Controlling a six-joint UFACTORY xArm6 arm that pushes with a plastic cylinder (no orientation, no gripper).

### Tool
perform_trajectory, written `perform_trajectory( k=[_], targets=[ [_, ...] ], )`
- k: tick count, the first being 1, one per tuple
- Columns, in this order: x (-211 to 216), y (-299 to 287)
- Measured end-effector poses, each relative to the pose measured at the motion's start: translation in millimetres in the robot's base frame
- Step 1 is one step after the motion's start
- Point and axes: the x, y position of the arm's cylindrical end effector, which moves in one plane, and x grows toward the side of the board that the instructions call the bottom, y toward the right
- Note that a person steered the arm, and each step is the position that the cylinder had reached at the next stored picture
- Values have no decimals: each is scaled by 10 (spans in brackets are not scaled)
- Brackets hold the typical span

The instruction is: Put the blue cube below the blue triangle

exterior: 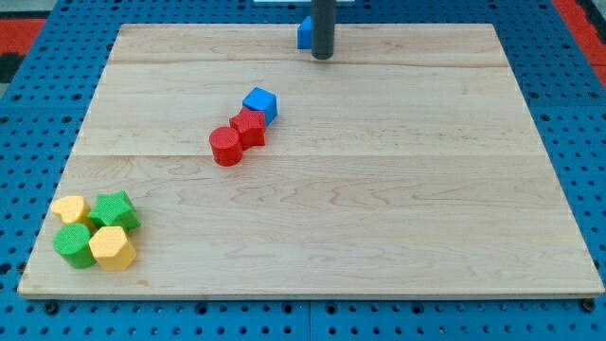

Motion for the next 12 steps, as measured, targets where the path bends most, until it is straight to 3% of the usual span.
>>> perform_trajectory(
  k=[2, 3, 4, 6, 9, 12],
  targets=[
    [1310, -308],
    [1475, -920],
    [1354, -1086],
    [871, -609],
    [680, -1099],
    [-103, -735]
  ],
)
